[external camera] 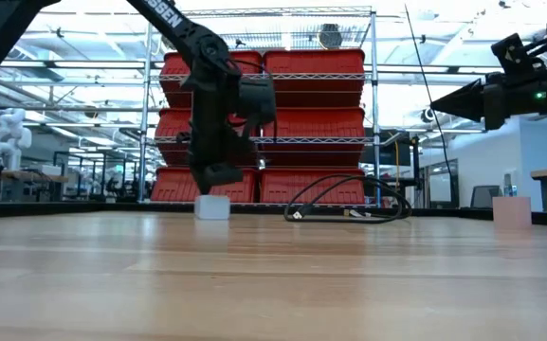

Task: Insert USB
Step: Insert the pink charger adapter into the top white outlet extension

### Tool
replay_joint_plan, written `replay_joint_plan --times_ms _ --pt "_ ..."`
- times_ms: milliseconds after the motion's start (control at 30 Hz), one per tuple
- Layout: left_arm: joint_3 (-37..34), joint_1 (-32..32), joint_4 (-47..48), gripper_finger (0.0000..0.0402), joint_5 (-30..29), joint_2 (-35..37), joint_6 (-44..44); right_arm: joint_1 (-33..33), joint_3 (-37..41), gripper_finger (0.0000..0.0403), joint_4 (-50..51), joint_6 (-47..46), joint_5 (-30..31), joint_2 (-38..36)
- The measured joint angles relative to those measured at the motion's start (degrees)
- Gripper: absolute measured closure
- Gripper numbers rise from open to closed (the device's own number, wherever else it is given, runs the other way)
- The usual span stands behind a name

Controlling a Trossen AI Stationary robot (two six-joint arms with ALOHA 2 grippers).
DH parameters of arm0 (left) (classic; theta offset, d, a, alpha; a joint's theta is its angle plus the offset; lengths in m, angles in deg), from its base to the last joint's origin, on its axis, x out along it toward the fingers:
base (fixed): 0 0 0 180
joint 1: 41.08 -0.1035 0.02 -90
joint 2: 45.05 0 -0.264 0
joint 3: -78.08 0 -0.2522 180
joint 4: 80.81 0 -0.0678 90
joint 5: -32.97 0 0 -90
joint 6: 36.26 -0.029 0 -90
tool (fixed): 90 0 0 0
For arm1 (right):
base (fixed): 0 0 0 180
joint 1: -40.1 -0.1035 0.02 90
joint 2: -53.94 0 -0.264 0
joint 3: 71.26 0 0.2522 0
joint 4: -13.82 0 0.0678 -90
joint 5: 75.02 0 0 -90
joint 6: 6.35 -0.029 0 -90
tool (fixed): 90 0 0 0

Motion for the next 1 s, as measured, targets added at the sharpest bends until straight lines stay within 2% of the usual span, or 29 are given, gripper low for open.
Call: replay_joint_plan --times_ms 267,400,467,633,767,867,1000 --pt "0.0 4.6 -3.4 0.0391 0.9 0.0 0.0 0.0 0.0 0.0403 -2.4 -1.2 -0.2 0.0" --pt "0.0 5.8 -5.1 0.0391 1.5 0.0 -0.1 -0.7 0.0 0.0403 -8.4 -13.9 -5.6 0.0" --pt "0.0 6.1 -6.5 0.0391 1.9 0.0 -0.4 -0.9 0.0 0.0403 -11.7 -17.0 -8.9 0.0" --pt "0.0 7.3 -9.1 0.0391 2.4 0.0 -1.1 -0.9 0.0 0.0403 -13.9 -29.6 -9.6 0.0" --pt "0.0 8.7 -11.0 0.0391 3.3 0.0 -1.6 -0.9 -1.8 0.0403 -13.6 -36.5 -13.6 1.2" --pt "0.0 9.5 -12.1 0.0392 3.6 0.0 -1.6 -0.9 -5.9 0.0398 -10.1 -40.2 -14.9 3.8" --pt "0.0 10.0 -12.9 0.0392 3.9 0.0 -2.4 -0.9 -15.4 0.0395 2.7 -42.6 -13.6 10.1"
